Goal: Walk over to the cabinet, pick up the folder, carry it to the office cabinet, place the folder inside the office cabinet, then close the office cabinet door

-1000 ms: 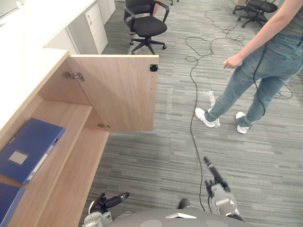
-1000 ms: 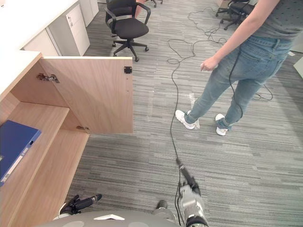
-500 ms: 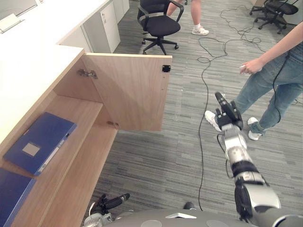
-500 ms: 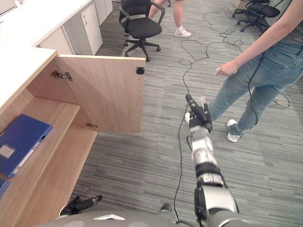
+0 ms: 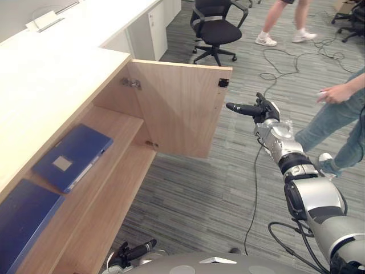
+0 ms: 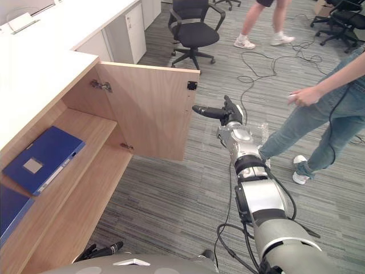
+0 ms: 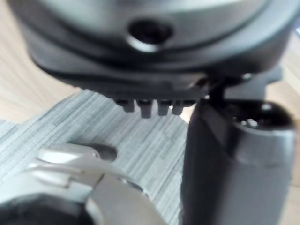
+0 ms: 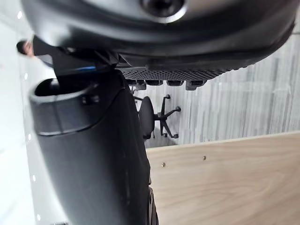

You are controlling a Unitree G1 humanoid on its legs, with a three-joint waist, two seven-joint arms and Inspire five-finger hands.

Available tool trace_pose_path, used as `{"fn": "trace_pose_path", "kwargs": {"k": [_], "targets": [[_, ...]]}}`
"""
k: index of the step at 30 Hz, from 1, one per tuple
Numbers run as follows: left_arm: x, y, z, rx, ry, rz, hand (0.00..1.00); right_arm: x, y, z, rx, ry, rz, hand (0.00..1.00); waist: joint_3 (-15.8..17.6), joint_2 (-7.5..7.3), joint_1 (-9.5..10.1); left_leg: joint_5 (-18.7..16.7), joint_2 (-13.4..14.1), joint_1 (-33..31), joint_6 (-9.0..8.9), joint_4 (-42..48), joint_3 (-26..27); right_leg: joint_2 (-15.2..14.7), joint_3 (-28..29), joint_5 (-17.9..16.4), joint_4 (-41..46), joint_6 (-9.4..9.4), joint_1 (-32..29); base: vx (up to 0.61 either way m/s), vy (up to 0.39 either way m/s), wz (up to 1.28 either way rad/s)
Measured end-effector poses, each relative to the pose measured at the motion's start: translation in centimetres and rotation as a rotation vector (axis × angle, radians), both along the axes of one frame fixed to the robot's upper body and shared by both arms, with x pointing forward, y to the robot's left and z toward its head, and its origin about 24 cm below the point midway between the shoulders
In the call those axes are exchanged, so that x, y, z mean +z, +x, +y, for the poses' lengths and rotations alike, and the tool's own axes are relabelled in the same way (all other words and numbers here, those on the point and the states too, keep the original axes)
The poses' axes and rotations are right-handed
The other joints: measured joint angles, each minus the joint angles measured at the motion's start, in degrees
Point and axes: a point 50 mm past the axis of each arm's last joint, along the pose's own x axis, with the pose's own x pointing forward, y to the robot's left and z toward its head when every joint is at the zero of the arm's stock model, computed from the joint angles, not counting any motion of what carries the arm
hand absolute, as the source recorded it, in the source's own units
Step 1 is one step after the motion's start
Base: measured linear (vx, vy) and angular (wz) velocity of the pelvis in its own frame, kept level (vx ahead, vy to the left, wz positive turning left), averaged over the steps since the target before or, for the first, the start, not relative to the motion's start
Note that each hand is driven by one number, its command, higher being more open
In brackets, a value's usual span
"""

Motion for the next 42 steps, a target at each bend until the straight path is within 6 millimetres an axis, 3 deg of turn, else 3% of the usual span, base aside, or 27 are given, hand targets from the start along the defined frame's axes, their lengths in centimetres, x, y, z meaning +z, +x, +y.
{"fn": "trace_pose_path", "kwargs": {"k": [2,5,12,16,23,27,29,35,42], "targets": [[0.1,-0.2,-0.1,0.007,0.005,-0.007,1.0,1.7,0.7,0.4,0.053,-0.195,-0.013,1.0,0.2,-0.17,0.21,0.4,-0.6,-0.4,0.58,0.0,-0.9,-0.6,-0.8,0.1,0.0,0.04,0.2,-0.07,-0.006,0.2],[0.2,0.2,0.1,0.011,0.015,-0.031,1.0,4.4,1.5,0.1,0.057,-0.297,-0.065,1.0,0.9,-0.52,0.73,0.8,-0.9,-1.4,1.1,-0.1,-2.4,-1.1,-2.2,0.5,0.0,0.07,0.2,-0.08,-0.012,0.25],[0.4,0.1,0.8,0.05,0.034,-0.046,1.0,8.8,2.4,-0.1,0.022,-0.306,-0.174,1.0,2.5,-2.13,2.02,2.4,-1.9,-2.9,1.27,-0.3,-4.6,-1.7,-3.7,0.6,0.0,0.04,0.2,-0.07,-0.003,0.16],[0.5,0.4,0.9,0.046,0.037,-0.059,1.0,10.5,2.8,0.3,0.022,-0.303,-0.212,1.0,2.7,-2.19,2.71,3.6,-1.5,-3.9,1.24,-0.9,-5.2,-1.6,-4.0,0.5,0.1,0.04,-0.6,-0.05,-0.031,0.11],[0.8,0.9,1.4,0.034,0.051,-0.076,1.0,16.2,3.0,-0.7,0.003,-0.373,-0.307,1.0,3.0,-1.9,5.22,4.6,-1.3,-6.1,1.1,0.1,-7.3,-1.4,-5.4,0.1,0.3,0.07,-0.7,-0.06,-0.025,0.15],[1.0,1.3,2.0,0.02,0.067,-0.084,1.0,16.7,3.3,0.8,0.112,-0.491,-0.28,1.0,3.1,-2.02,5.81,5.2,-1.3,-6.9,0.88,-0.1,-8.0,-1.4,-5.6,-1.0,0.3,0.54,-0.8,-0.06,-0.026,0.12],[1.0,1.3,2.2,0.014,0.072,-0.085,1.0,15.6,3.5,1.8,0.212,-0.694,-0.196,1.0,3.1,-2.03,6.44,5.6,-1.0,-7.2,0.57,-0.2,-8.4,-1.0,-6.0,-1.4,0.3,0.64,-0.8,-0.05,-0.034,0.13],[1.0,1.3,2.3,-0.026,0.079,-0.078,1.0,13.8,3.6,3.3,0.352,-1.067,-0.076,1.0,3.3,-2.67,7.72,7.0,-0.3,-7.9,-0.11,-1.4,-9.6,0.1,-7.0,-1.6,0.3,0.29,-1.4,-0.02,-0.026,0.1],[1.3,1.9,2.5,-0.035,0.082,-0.109,1.0,12.1,3.5,2.1,0.362,-1.148,0.026,1.0,3.0,-3.71,8.62,7.8,-0.3,-9.5,-0.07,-1.6,-11.5,0.0,-8.7,-1.7,0.3,0.19,-1.7,-0.02,0.001,0.13]]}}
